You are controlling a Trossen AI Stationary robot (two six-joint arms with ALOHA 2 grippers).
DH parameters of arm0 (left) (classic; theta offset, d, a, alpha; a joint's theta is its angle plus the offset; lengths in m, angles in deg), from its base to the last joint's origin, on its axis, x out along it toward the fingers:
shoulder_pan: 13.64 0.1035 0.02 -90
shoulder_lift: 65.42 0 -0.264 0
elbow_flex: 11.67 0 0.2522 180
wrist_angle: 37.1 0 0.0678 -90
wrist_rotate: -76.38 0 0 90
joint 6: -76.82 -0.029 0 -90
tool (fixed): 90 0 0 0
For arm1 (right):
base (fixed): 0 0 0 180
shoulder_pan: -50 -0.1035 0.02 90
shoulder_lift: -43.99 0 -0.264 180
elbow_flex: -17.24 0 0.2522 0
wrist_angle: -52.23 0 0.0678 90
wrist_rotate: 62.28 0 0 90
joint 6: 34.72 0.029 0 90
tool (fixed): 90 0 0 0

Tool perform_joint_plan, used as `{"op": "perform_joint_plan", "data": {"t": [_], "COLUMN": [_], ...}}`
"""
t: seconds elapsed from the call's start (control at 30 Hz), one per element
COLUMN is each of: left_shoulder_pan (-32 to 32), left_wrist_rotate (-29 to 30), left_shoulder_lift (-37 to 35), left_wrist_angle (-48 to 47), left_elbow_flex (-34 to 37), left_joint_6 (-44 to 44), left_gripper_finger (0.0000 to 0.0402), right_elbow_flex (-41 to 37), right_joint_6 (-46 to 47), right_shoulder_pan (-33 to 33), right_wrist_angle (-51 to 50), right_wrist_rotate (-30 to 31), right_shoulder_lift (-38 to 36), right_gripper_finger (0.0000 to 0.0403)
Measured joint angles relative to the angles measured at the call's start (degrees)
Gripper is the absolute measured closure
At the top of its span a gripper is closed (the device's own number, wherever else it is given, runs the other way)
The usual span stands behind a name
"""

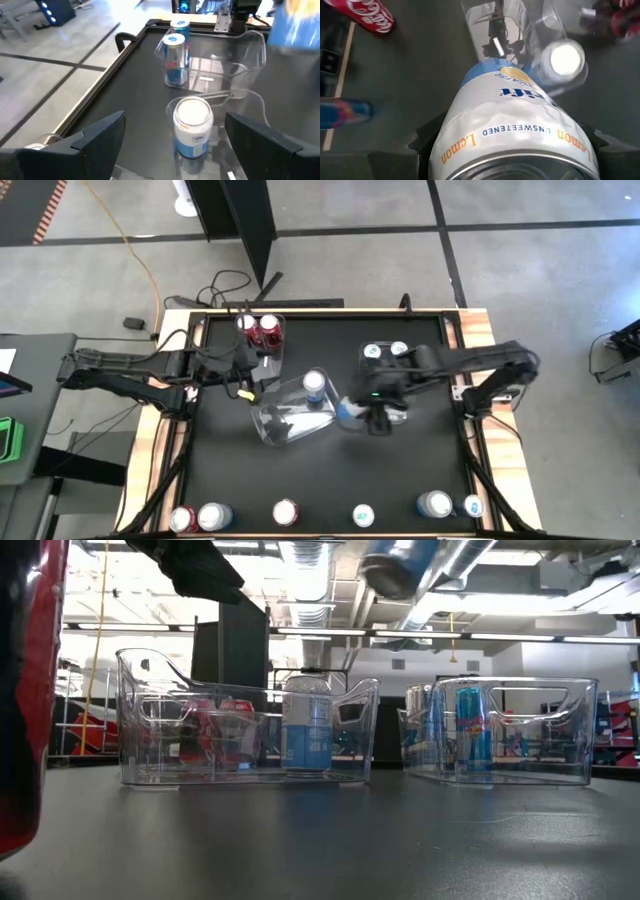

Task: Sort soda cans
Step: Put the top white blue soda can into the middle transparent bin

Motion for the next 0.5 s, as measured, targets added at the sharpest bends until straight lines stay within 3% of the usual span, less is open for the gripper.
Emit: {"op": "perform_joint_plan", "data": {"t": [0.2, 0.5], "left_shoulder_pan": [-0.02, -0.02], "left_wrist_rotate": [0.67, 0.67], "left_shoulder_lift": [0.00, -2.54], "left_wrist_angle": [-0.26, -0.20], "left_elbow_flex": [0.02, 4.11], "left_joint_6": [-1.48, -2.98], "left_gripper_finger": [0.0066, 0.0066], "right_elbow_flex": [10.34, 17.24], "right_joint_6": [-9.08, -15.57], "right_shoulder_pan": [2.48, 3.96], "right_wrist_angle": [-1.83, -2.51], "right_wrist_rotate": [-0.18, -0.37], "right_shoulder_lift": [10.70, 20.71], "right_gripper_finger": [0.0102, 0.0102]}}
